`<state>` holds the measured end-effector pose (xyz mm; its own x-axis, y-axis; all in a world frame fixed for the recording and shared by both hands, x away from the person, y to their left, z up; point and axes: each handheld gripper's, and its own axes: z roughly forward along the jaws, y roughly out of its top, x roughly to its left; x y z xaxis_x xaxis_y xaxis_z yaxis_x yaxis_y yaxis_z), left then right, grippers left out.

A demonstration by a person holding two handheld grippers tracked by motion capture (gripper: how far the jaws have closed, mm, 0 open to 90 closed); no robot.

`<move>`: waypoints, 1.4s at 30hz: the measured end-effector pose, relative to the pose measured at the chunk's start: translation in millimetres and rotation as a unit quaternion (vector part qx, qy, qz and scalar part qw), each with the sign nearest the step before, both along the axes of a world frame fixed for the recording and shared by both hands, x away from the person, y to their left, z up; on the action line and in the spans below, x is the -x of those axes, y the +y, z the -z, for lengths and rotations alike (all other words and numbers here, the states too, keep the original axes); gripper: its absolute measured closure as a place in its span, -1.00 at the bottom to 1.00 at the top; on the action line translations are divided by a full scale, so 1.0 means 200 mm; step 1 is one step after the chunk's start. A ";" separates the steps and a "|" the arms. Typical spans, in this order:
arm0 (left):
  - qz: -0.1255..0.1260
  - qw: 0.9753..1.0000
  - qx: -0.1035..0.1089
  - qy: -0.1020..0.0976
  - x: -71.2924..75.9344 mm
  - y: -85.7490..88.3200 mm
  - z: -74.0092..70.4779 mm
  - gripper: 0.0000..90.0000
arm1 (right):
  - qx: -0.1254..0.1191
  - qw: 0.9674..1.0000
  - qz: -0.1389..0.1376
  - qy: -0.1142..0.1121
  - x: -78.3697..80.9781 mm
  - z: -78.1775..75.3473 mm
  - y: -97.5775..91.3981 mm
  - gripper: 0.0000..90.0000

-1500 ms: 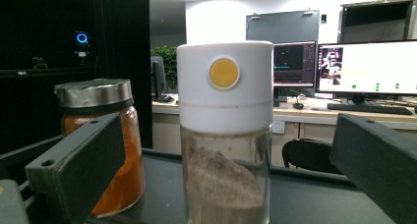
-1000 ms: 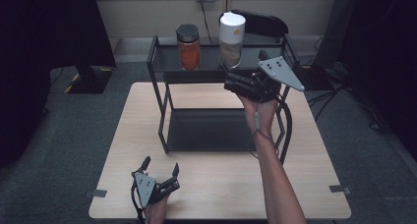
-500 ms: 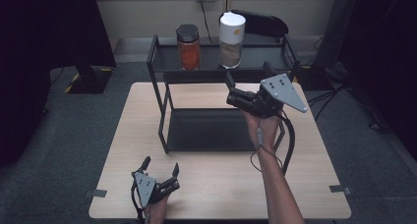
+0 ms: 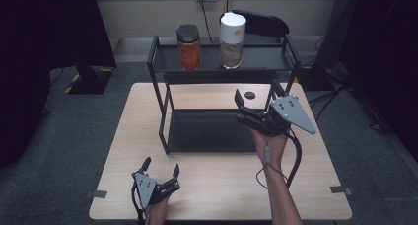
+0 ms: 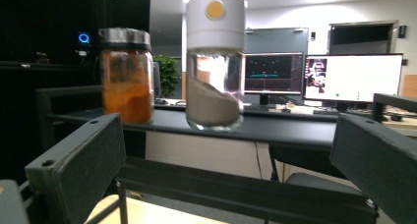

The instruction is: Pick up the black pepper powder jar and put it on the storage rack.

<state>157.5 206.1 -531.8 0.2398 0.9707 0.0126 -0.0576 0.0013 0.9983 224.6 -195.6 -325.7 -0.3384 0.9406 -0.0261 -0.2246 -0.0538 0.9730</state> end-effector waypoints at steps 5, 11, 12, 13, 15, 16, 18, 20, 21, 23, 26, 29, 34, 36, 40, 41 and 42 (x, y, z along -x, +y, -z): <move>0.000 1.000 0.000 0.000 0.00 0.00 0.00 -0.94 | -0.012 1.000 0.005 -0.004 0.03 0.07 -0.03 -1.00; 0.000 1.000 0.000 0.000 0.00 0.00 0.00 -0.94 | -0.010 1.000 0.012 -0.003 0.08 0.15 -0.04 -1.00; 0.000 1.000 0.000 0.000 0.00 0.00 0.00 -0.94 | -0.009 1.000 0.013 -0.003 0.09 0.16 -0.04 -1.00; 0.000 1.000 0.000 0.000 0.00 0.00 0.00 -0.94 | -0.006 1.000 0.014 -0.003 0.10 0.17 -0.04 -1.00; 0.000 1.000 0.000 0.000 0.00 0.00 0.00 -0.94 | -0.003 1.000 0.016 -0.002 0.11 0.19 -0.05 -1.00; 0.000 1.000 0.000 0.000 0.00 0.00 0.00 -0.94 | -0.003 1.000 0.017 -0.001 0.11 0.20 -0.05 -1.00; 0.000 1.000 0.000 0.000 0.00 0.00 0.00 -0.94 | -0.002 1.000 0.019 0.000 0.12 0.22 -0.06 -1.00; 0.000 1.000 0.000 0.000 0.00 0.00 0.00 -0.94 | 0.000 1.000 0.020 -0.001 0.14 0.24 -0.06 -1.00; 0.000 1.000 0.000 0.000 0.00 0.00 0.00 -0.94 | 0.001 1.000 0.020 -0.001 0.14 0.25 -0.06 -1.00; 0.000 1.000 0.000 0.000 0.00 0.00 0.00 -0.94 | 0.003 1.000 0.020 0.000 0.15 0.27 -0.06 -1.00; -0.001 1.000 0.000 0.000 0.00 0.00 0.00 -0.94 | 0.009 1.000 0.023 0.003 0.18 0.30 -0.06 -1.00; -0.001 1.000 0.000 0.000 0.00 0.00 0.00 -0.94 | 0.011 1.000 0.025 0.002 0.20 0.32 -0.05 -1.00; -0.002 1.000 0.000 0.000 0.00 0.00 0.00 -0.94 | 0.011 1.000 0.027 0.006 0.22 0.37 -0.05 -1.00; -0.002 1.000 0.000 0.000 0.00 0.00 0.00 -0.94 | 0.010 1.000 0.028 0.007 0.23 0.39 -0.04 -1.00; -0.003 1.000 0.000 0.000 0.00 0.00 0.00 -0.94 | 0.007 0.999 0.029 0.012 0.25 0.44 -0.04 -1.00; -0.003 1.000 0.000 0.000 0.00 0.00 0.00 -0.93 | 0.007 0.999 0.030 0.014 0.25 0.45 -0.04 -1.00; -0.003 1.000 0.000 0.000 0.00 0.00 0.00 -0.94 | 0.007 0.999 0.030 0.017 0.26 0.46 -0.04 -1.00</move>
